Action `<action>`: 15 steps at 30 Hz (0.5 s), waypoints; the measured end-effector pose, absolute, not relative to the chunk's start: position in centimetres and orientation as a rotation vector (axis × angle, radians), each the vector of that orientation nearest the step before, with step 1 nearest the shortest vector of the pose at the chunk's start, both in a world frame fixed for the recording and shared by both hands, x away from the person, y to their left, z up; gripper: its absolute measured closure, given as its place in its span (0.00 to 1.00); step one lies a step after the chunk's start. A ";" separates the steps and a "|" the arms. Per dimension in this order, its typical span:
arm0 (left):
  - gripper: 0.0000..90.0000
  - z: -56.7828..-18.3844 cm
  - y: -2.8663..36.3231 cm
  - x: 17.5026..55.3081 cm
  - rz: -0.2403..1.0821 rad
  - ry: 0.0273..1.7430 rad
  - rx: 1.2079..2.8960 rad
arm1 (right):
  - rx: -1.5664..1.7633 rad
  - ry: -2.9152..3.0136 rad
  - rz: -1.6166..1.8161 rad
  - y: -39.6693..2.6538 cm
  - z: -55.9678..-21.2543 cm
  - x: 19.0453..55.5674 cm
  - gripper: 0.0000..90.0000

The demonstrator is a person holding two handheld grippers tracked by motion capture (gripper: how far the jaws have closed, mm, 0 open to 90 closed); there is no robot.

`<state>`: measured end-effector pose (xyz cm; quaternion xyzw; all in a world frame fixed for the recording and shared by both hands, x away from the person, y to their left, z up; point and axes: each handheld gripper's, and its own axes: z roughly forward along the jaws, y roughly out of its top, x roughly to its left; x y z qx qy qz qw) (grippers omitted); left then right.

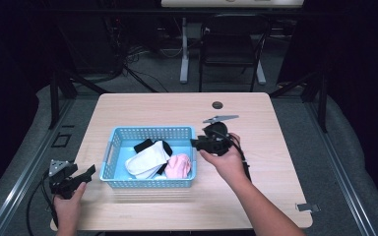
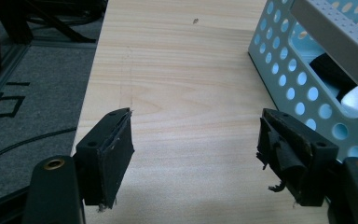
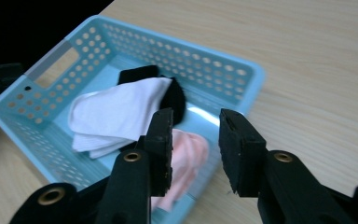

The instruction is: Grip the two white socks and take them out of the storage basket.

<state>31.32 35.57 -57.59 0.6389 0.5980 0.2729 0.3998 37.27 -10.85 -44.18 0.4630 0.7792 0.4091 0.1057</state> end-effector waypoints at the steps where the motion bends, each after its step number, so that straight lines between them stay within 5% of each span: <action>1: 0.29 -57.6 35.6 31.3 0.691 1.513 1.617 | 1.369 2.314 1.199 -10.2 -44.2 37.5 0.74; 15: 0.29 -57.6 35.5 31.4 0.695 1.505 1.608 | 1.367 2.548 0.950 -1.7 -47.0 40.7 0.75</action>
